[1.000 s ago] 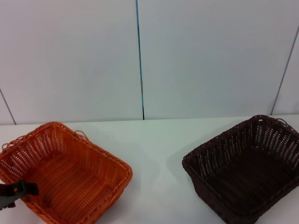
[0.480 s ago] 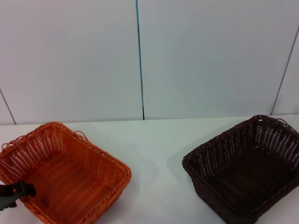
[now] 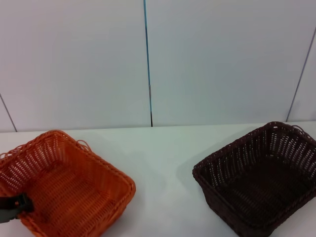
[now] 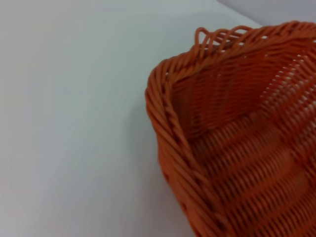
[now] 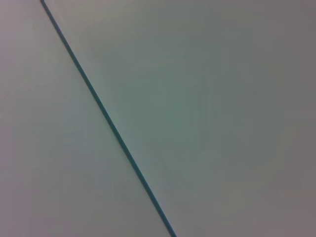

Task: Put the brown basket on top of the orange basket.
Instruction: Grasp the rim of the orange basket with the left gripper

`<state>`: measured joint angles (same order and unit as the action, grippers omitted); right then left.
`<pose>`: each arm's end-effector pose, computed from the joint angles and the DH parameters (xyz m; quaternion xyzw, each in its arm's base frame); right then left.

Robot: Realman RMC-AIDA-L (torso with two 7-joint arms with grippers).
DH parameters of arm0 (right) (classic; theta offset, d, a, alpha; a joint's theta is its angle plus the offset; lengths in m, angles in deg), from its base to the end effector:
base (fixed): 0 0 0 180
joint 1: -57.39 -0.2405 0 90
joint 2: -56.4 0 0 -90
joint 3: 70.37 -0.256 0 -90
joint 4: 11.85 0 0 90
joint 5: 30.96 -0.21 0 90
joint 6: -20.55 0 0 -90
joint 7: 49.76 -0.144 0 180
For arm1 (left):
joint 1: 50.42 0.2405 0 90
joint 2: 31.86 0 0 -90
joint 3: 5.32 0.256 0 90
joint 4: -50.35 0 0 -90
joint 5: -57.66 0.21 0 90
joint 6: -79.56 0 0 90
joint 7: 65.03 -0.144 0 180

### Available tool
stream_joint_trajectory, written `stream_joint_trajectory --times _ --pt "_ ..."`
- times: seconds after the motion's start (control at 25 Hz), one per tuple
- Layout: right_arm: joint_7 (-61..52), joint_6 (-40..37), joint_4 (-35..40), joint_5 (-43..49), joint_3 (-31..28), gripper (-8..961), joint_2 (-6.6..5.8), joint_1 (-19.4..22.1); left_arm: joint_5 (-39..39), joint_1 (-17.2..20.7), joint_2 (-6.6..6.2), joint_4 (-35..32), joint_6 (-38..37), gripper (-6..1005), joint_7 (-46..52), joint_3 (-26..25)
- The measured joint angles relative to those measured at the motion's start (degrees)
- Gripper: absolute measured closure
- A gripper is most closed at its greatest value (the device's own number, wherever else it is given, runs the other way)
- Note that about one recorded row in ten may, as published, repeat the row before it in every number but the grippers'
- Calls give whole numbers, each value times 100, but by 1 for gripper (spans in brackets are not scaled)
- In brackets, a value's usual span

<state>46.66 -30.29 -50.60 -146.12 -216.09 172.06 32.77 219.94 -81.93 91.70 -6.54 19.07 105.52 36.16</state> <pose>0.3410 0.3878 0.1574 -0.3961 -0.5833 -0.5422 0.4570 -0.3363 0.3718 0.0440 -0.5825 -0.7160 -0.0427 0.3824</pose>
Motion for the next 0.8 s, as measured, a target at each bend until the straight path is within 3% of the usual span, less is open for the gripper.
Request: stream_joint_trajectory --times 0.44,0.8 --pt "0 50 50 -29 -9 159 8 -26 1 -10 -10 69 -85 799 4 -187" --pt "-1 68 60 -33 -9 159 9 -38 -21 -13 -10 26 -158 826 5 -362"
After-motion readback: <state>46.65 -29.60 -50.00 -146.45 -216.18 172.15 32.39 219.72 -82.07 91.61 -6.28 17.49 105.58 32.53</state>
